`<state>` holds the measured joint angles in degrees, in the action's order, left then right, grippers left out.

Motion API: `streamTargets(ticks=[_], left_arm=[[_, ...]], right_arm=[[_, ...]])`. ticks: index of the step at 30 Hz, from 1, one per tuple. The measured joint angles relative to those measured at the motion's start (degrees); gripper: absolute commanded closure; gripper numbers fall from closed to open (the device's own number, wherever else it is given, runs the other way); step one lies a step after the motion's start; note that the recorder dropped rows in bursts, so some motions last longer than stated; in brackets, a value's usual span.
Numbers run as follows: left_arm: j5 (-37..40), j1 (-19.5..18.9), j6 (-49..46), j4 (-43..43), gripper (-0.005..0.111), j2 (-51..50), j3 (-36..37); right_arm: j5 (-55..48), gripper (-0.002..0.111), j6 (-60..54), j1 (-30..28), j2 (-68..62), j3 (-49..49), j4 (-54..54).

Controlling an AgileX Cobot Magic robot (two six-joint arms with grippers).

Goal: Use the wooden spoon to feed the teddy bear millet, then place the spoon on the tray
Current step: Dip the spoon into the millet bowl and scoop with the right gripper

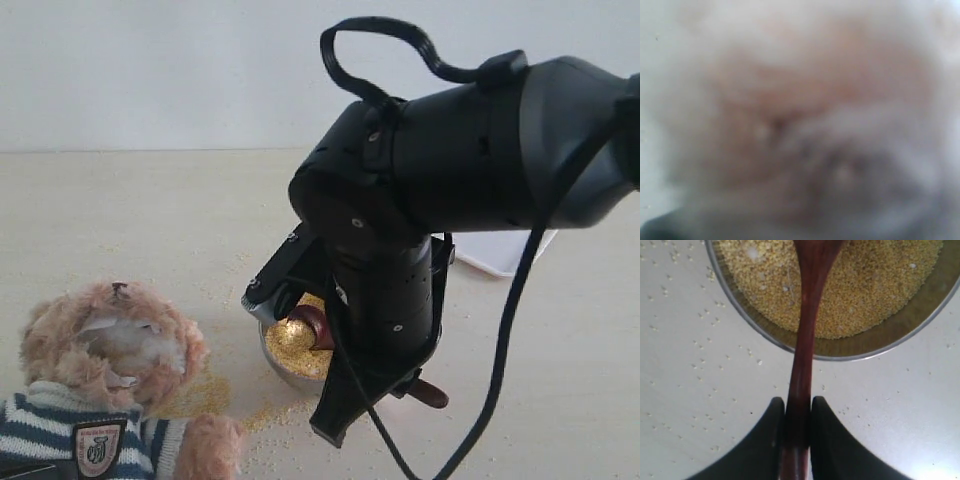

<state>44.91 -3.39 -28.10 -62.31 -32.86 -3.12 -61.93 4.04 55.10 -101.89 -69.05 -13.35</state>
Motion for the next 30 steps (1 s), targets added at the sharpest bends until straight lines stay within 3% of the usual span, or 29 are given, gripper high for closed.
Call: streamTargets(ticks=[20,30], left_arm=[[-0.5,0.0,0.0,0.0,0.102,0.0,0.0],[-0.5,0.0,0.0,0.0,0.102,0.0,0.0]], right_arm=[[-4.6,0.106,-8.8,-5.4,4.4,0.0,12.9],[-5.7,0.106,-11.8,-10.8,9.1,0.1,17.8]])
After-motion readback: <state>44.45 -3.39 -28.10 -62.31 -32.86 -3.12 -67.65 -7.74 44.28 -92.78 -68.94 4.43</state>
